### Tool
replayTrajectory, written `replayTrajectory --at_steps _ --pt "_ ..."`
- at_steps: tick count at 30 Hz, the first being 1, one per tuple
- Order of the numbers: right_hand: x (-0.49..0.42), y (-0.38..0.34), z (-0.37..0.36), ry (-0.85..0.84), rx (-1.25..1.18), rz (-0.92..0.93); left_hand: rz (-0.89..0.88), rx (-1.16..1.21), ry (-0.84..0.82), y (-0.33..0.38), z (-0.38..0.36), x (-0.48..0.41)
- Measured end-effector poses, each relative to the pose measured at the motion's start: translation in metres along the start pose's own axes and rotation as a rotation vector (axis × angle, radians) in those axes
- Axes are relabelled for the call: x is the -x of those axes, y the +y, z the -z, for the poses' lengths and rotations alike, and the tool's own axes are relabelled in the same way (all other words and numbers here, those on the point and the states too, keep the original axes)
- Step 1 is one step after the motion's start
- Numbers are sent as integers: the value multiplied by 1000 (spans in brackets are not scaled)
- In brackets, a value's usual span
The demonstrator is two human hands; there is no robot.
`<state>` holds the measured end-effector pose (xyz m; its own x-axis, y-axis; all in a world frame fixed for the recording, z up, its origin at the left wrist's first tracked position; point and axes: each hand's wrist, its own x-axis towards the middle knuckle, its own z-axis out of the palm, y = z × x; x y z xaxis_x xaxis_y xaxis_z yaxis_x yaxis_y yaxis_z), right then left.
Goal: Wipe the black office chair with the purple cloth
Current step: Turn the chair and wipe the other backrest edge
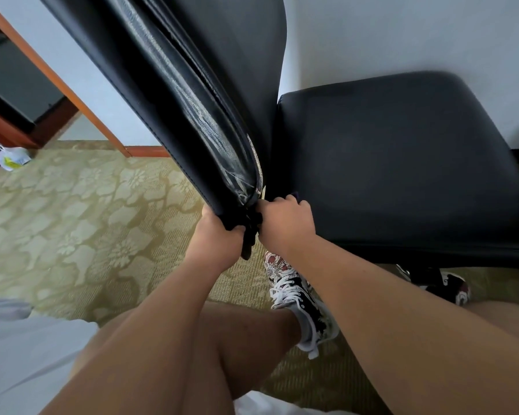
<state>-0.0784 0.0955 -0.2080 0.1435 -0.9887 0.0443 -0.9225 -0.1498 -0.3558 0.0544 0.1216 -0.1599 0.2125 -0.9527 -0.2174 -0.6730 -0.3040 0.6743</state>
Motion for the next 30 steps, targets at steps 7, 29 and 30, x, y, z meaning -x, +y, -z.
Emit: replayTrajectory --at_steps 7,29,30 --pt "1 26 12 32 -958 -376 20 12 -14 3 1 3" --pt "2 12 15 -155 -739 -427 -8 -37 -12 3 1 2" --pt "2 15 15 -136 -868 -450 -8 -32 -14 2 1 2"
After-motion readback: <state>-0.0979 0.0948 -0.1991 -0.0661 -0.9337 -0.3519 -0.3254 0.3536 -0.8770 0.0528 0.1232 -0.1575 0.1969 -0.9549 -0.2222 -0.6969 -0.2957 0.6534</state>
